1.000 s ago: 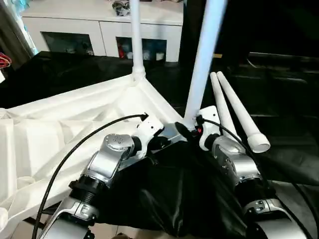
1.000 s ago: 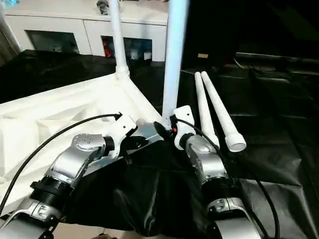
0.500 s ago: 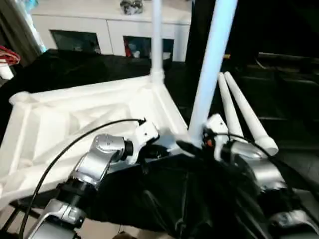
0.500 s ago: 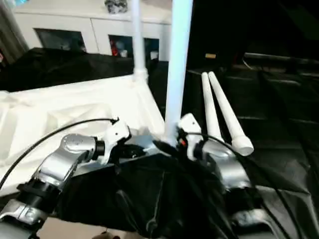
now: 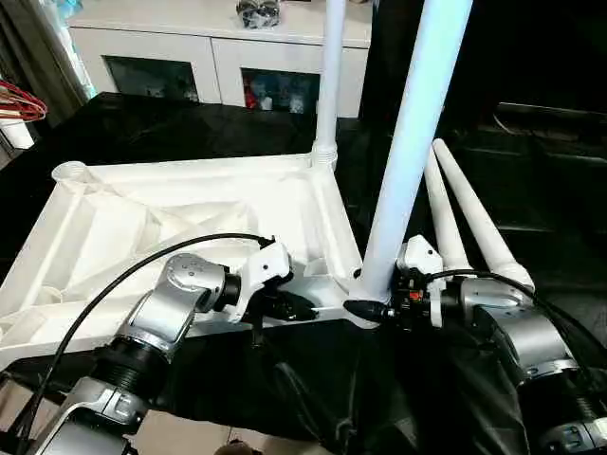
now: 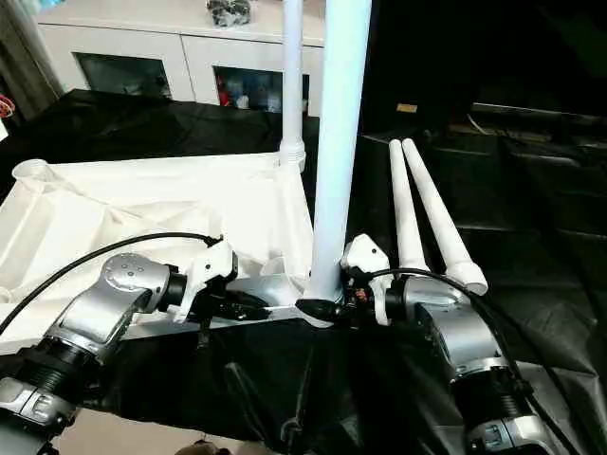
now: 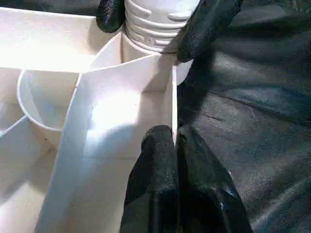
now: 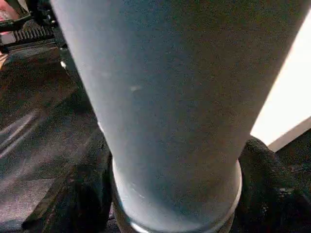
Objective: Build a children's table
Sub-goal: Rotate leg to tighten
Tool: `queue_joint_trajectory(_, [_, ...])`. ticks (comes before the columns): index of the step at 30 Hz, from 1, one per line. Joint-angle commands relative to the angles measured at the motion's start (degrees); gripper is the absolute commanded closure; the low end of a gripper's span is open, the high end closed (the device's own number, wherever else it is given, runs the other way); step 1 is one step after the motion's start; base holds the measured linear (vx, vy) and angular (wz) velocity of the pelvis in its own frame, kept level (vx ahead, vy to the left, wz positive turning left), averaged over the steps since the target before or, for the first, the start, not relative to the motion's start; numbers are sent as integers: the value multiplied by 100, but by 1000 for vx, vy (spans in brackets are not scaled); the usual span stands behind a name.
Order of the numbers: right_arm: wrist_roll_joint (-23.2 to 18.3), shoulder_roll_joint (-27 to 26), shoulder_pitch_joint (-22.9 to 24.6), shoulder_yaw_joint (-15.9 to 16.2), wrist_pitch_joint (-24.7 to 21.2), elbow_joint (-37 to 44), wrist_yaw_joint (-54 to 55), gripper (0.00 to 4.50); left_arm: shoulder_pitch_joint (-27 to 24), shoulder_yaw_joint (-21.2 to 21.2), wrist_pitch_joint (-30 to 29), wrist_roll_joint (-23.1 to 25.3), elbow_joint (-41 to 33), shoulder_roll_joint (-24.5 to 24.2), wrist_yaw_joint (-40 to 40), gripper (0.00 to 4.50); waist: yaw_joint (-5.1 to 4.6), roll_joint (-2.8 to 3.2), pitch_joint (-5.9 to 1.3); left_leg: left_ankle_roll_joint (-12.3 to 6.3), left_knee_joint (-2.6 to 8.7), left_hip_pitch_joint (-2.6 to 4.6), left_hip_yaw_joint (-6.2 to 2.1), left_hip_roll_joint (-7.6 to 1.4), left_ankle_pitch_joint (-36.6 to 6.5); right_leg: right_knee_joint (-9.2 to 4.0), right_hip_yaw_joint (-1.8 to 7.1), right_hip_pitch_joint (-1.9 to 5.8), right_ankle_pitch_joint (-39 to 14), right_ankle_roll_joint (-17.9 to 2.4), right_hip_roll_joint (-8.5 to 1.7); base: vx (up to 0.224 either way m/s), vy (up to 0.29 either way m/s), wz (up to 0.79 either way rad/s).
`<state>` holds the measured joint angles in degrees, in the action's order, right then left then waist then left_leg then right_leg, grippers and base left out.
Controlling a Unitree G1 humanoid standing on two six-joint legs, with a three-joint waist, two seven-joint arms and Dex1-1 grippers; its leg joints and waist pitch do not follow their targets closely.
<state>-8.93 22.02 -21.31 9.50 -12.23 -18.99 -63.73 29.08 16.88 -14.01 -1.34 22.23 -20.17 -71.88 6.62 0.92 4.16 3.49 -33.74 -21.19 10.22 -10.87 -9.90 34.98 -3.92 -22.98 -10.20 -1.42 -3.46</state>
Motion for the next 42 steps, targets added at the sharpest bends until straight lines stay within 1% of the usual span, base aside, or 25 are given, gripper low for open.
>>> queue_joint_trajectory(1, [23, -405, -14, 387, 143, -12, 101, 171, 152, 41, 164, -169, -99, 325, 280, 450, -3, -81, -433, -285, 368, 69, -85, -247, -1140, -482, 289, 270, -1800, -1022, -510, 0, 0, 0])
queue_joint_trajectory(2, [57, -573, -72, 287, 143, -162, 410, 173, 178, 15, 133, -110, -63, 410, 481, 450, -20, -91, -424, -258, 372, 59, -83, -240, -1153, -498, 288, 263, -1909, -987, -511, 0, 0, 0])
queue_joint_trajectory(4, [203, -937, -259, 80, 131, -594, 1232, 173, 254, -80, 4, -21, 21, 614, 943, 450, -41, -75, -423, -180, 378, 76, -89, -242, -1204, -515, 288, 248, -2061, -959, -516, 0, 0, 0])
queue_joint_trajectory(5, [309, -1132, -386, -23, 156, -889, 1733, 173, 298, -134, -46, 20, 57, 732, 1196, 450, -90, -89, -401, -93, 397, 69, -99, -229, -1285, -523, 271, 244, -2231, -960, -513, 0, 0, 0])
queue_joint_trajectory(6, [334, -1207, -437, -66, 168, -1007, 1916, 173, 313, -148, -74, 41, 63, 774, 1293, 450, -118, -85, -410, -39, 399, 81, -119, -214, -1370, -549, 250, 268, -2454, -878, -523, 0, 0, 0])
queue_joint_trajectory(7, [381, -1424, -583, -210, 199, -1337, 2461, 174, 351, -182, -162, 122, 75, 892, 1590, 450, -153, -74, -398, -34, 399, 99, -108, -227, -1426, -565, 275, 227, -2481, -857, -522, 0, 0, 0])
queue_joint_trajectory(9, [386, -1585, -689, -338, 188, -1560, 2878, 174, 378, -213, -211, 192, 90, 983, 1825, 450, -179, -80, -406, -31, 397, 94, -120, -215, -1504, -584, 263, 245, -2605, -793, -528, 0, 0, 0])
queue_joint_trajectory(11, [325, -1833, -873, -534, 198, -1901, 3414, 174, 429, -313, -360, 249, 116, 1182, 2260, 450, -196, -71, -410, -33, 397, 94, -112, -218, -1461, -572, 278, 228, -2480, -806, -514, 0, 0, 0])
queue_joint_trajectory(13, [304, -2094, -1131, -720, 348, -2312, 3978, 174, 450, -407, -540, 248, 59, 1460, 2705, 450, -206, -63, -422, -34, 394, 93, -106, -224, -1370, -555, 284, 229, -2253, -889, -514, 0, 0, 0])
queue_joint_trajectory(14, [328, -2141, -1192, -732, 465, -2382, 4031, 174, 444, -405, -558, 249, 19, 1546, 2804, 450, -198, -96, -429, -54, 384, 83, -96, -220, -1283, -533, 286, 240, -2105, -934, -520, 0, 0, 0])
queue_joint_trajectory(16, [376, -2193, -1252, -770, 632, -2463, 4010, 174, 432, -403, -546, 261, 11, 1619, 2857, 450, -170, -93, -439, -116, 366, 81, -84, -213, -1203, -522, 292, 244, -1934, -952, -516, 0, 0, 0])
queue_joint_trajectory(18, [225, -2284, -1352, -962, 742, -2569, 3932, 174, 396, -353, -516, 284, -9, 1697, 2885, 450, -153, -103, -466, -216, 360, 47, -75, -217, -1002, -462, 297, 274, -1472, -1015, -506, 0, 0, 0])
queue_joint_trajectory(19, [153, -2297, -1377, -1027, 739, -2577, 3894, 174, 385, -320, -505, 286, -17, 1705, 2860, 450, -138, -94, -477, -262, 350, 48, -74, -217, -900, -439, 296, 281, -1294, -1055, -502, 0, 0, 0])
queue_joint_trajectory(20, [149, -2300, -1383, -1033, 750, -2588, 3892, 139, 384, -315, -508, 285, -19, 1705, 2861, 450, -138, -92, -476, -288, 349, 43, -71, -217, -859, -431, 294, 280, -1211, -1080, -496, 0, 0, 0])
queue_joint_trajectory(21, [123, -2274, -1389, -1029, 778, -2565, 3759, 104, 373, -270, -473, 288, -19, 1678, 2797, 450, -139, -87, -483, -320, 349, 37, -74, -223, -787, -408, 289, 289, -1062, -1124, -495, 0, 0, 0])
queue_joint_trajectory(23, [123, -2274, -1389, -1029, 778, -2565, 3759, 101, 373, -270, -473, 288, -19, 1678, 2797, 450, -141, -92, -485, -377, 342, 35, -66, -217, -769, -402, 291, 301, -923, -1179, -497, 0, 0, 0])
queue_joint_trajectory(26, [311, -2006, -1356, -761, 1072, -2510, 3257, 76, 322, -156, -374, 246, -85, 1495, 2383, 450, -139, -94, -464, -365, 349, 40, -64, -219, -915, -439, 280, 293, -1226, -1154, -505, 0, 0, 0])
queue_joint_trajectory(27, [340, -1938, -1307, -708, 1109, -2447, 2977, 76, 312, -126, -328, 219, -102, 1425, 2217, 450, -132, -38, -458, -352, 341, 33, -70, -212, -959, -446, 283, 298, -1316, -1130, -508, 0, 0, 0])
queue_joint_trajectory(30, [325, -1776, -1152, -555, 1057, -2183, 2453, 76, 284, -76, -288, 155, -139, 1297, 1920, 450, -140, -67, -450, -358, 358, 37, -77, -227, -1027, -462, 289, 299, -1398, -1083, -501, 0, 0, 0])
queue_joint_trajectory(32, [297, -1514, -925, -328, 978, -1806, 1829, 76, 238, -5, -202, 87, -181, 1124, 1544, 450, -121, -67, -454, -359, 359, 52, -80, -234, -1011, -457, 285, 299, -1345, -1092, -491, 0, 0, 0])
queue_joint_trajectory(34, [230, -1239, -725, -154, 903, -1496, 1296, 76, 187, 60, -145, 33, -239, 950, 1211, 450, -104, -59, -467, -397, 356, 44, -83, -243, -950, -424, 287, 304, -1140, -1168, -493, 0, 0, 0])
queue_joint_trajectory(35, [230, -1239, -725, -154, 903, -1496, 1296, 76, 187, 60, -145, 33, -239, 950, 1211, 450, -104, -66, -466, -418, 348, 38, -76, -241, -949, -424, 288, 309, -1104, -1177, -490, 0, 0, 0])
queue_joint_trajectory(36, [156, -1025, -579, -39, 839, -1262, 898, 76, 159, 108, -117, 13, -267, 808, 967, 450, -111, -72, -457, -441, 352, 34, -72, -237, -947, -423, 289, 305, -1085, -1209, -481, 0, 0, 0])
queue_joint_trajectory(39, [71, -813, -437, 63, 775, -1022, 507, 76, 137, 141, -69, -3, -272, 670, 723, 450, -57, -58, -443, -440, 356, 50, -71, -251, -1088, -454, 282, 299, -1392, -1145, -494, 0, 0, 0])
queue_joint_trajectory(42, [-91, -463, -171, 205, 553, -527, -185, 76, 155, 97, 100, 14, -122, 494, 393, 450, -15, -63, -418, -376, 373, 81, -72, -255, -1284, -513, 289, 267, -1861, -1002, -487, 0, 0, 0])
